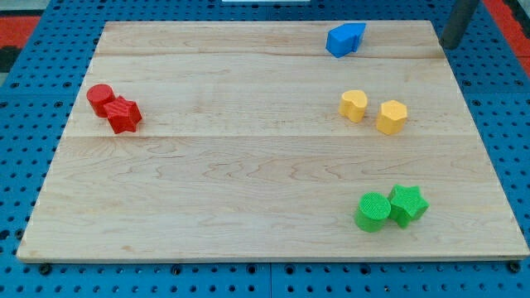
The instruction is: Move blue triangle along with the blue cube towards the top center
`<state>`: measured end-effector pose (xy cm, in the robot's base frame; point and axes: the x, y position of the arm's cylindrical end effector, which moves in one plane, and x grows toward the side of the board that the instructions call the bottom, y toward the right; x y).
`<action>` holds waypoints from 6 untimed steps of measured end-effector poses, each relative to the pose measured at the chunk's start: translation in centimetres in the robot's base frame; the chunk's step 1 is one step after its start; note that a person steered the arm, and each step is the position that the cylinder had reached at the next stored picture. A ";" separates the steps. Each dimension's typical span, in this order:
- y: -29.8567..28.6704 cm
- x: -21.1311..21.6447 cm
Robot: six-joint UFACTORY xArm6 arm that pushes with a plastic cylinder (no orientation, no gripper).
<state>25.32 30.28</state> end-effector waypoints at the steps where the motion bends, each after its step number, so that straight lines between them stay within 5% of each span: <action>1: -2.0 -1.0; 3: -13.7 -1.9; 5: -18.8 -1.1; 6: -16.8 -0.8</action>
